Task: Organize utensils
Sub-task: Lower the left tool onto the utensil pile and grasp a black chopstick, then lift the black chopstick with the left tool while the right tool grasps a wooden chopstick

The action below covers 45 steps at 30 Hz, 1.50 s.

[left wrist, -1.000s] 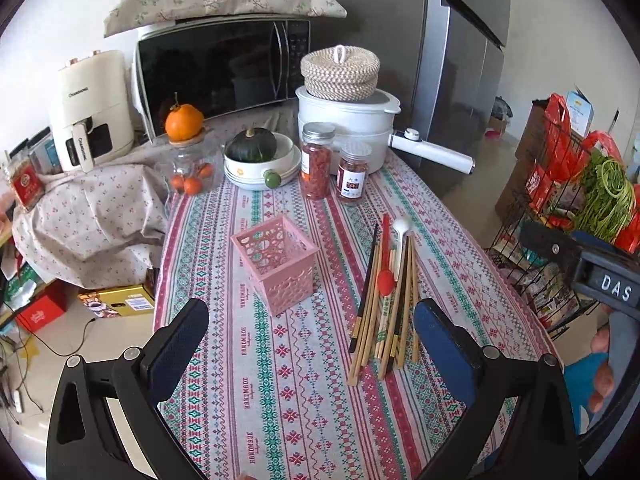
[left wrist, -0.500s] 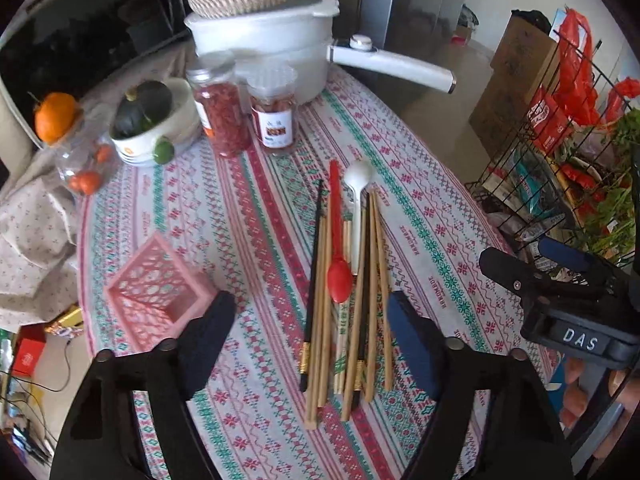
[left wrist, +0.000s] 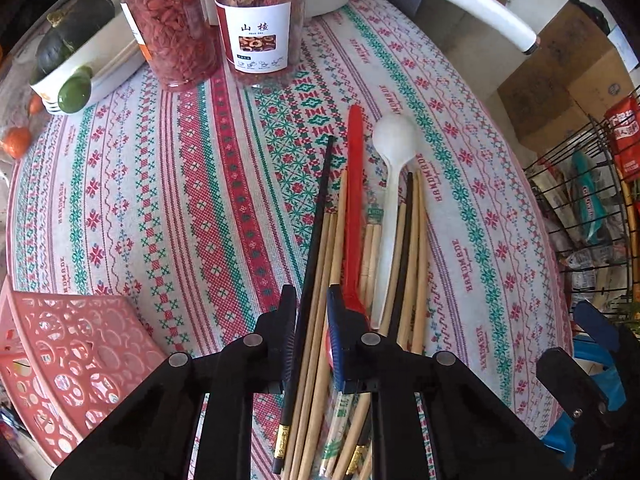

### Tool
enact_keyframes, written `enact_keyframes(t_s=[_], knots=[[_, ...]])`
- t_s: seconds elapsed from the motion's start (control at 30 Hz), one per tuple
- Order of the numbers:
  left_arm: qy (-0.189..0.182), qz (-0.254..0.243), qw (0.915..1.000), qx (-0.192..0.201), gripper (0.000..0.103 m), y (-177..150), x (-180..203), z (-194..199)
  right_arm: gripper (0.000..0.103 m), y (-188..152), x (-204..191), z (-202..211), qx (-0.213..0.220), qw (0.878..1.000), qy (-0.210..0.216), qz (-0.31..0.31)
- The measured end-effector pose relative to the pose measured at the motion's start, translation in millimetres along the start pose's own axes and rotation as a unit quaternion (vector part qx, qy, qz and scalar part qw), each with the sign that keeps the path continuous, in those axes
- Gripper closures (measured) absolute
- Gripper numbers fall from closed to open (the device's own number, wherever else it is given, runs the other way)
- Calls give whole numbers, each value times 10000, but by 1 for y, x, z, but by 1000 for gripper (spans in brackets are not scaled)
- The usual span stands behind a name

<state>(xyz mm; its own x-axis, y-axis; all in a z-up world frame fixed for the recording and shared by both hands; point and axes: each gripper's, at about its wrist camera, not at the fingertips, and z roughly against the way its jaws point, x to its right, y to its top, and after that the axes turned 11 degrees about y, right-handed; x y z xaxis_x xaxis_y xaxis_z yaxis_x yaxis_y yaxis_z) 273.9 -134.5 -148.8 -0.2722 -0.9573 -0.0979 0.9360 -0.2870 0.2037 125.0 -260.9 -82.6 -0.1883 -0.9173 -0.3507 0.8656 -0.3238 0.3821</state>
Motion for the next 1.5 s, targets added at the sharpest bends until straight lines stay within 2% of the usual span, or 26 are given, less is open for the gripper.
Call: enact_keyframes(t_s=[0.13,0.37,0.5,0.57,0.63,0.7,0.77,0.9,1.1,1.17,1.3,1.5], knots=[[138,-19,9999,-87,92,4,-1,-9,12,3,2,-3,-65,10000,-4,22],[169,-212,9994,-217,92,12,8,-23,12,3,1,-7,-120,9999,33,44],[332,-313,9985,-312,92,18,12,-25,12,3,0,-9,-128,9999,34,26],[566,-371,9973,-294,91,21,12,-26,12,3,-1,-11,-144,9999,40,13],[622,-373,9971,-240,90,16,8,-25,12,3,-1,-13,-171,9998,60,8],[546,-340,9978,-130,96,13,8,-25,12,2,-3,-16,-188,9998,88,-8],[406,-377,9985,-47,97,6,7,-23,12,3,-2,-19,-217,9997,136,-66],[176,-345,9985,397,97,-10,0,0,14,4,-1,-27,-281,9991,249,-197],[-253,-239,9930,1130,97,-46,-24,56,27,6,-2,-41,-383,9973,554,-287],[-394,-189,9904,1312,97,-62,-37,71,29,7,-4,-46,-380,9970,612,-285],[-570,-81,9857,1585,97,-100,-60,101,42,9,-12,-57,-420,9966,684,-190],[-731,183,9805,1814,97,-136,-94,121,67,7,-27,-82,-525,9982,270,69]])
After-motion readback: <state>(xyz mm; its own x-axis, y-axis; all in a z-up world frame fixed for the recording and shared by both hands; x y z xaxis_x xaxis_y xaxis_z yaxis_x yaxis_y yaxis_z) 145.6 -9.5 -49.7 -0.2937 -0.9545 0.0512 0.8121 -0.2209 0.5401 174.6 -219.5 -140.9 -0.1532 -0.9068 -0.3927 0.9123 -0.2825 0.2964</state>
